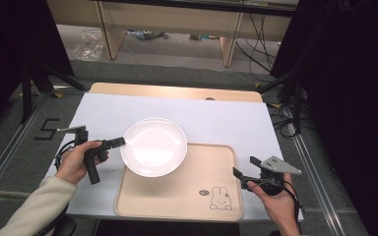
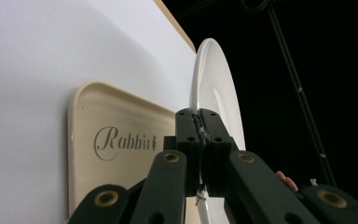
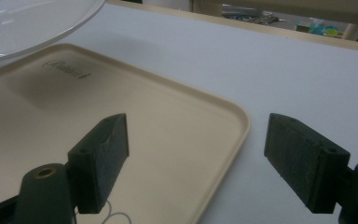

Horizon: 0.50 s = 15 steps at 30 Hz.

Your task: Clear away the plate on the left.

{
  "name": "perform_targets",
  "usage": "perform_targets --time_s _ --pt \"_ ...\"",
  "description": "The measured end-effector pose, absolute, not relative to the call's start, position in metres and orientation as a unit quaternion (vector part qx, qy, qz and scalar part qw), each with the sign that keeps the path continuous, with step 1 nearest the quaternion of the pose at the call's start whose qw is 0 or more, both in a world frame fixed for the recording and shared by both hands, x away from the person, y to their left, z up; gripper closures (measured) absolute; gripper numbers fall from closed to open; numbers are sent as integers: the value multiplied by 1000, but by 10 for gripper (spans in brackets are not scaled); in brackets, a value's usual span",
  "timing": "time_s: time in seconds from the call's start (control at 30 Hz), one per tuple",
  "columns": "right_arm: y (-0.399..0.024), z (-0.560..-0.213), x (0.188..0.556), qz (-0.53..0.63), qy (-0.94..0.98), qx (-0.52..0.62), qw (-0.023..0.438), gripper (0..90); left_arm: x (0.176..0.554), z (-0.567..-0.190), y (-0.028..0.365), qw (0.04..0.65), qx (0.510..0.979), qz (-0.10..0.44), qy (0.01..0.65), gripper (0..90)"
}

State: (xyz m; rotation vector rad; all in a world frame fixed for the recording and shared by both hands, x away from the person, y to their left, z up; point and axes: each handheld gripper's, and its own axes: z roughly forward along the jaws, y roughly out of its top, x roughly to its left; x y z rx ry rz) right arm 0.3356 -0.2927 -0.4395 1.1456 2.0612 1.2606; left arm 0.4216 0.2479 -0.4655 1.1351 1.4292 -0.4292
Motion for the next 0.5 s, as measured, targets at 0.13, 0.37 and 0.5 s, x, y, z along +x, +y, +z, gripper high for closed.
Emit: perform_targets --time_s 0.13,0.37,0.5 --pt "-293 -440 336 459 750 417 231 226 422 -466 245 591 491 -187 612 871" --pt "-293 -439 335 459 750 419 228 226 422 -465 242 592 492 -190 609 871" --pt "-293 -439 335 458 750 419 227 226 422 -466 240 590 493 -191 611 871"
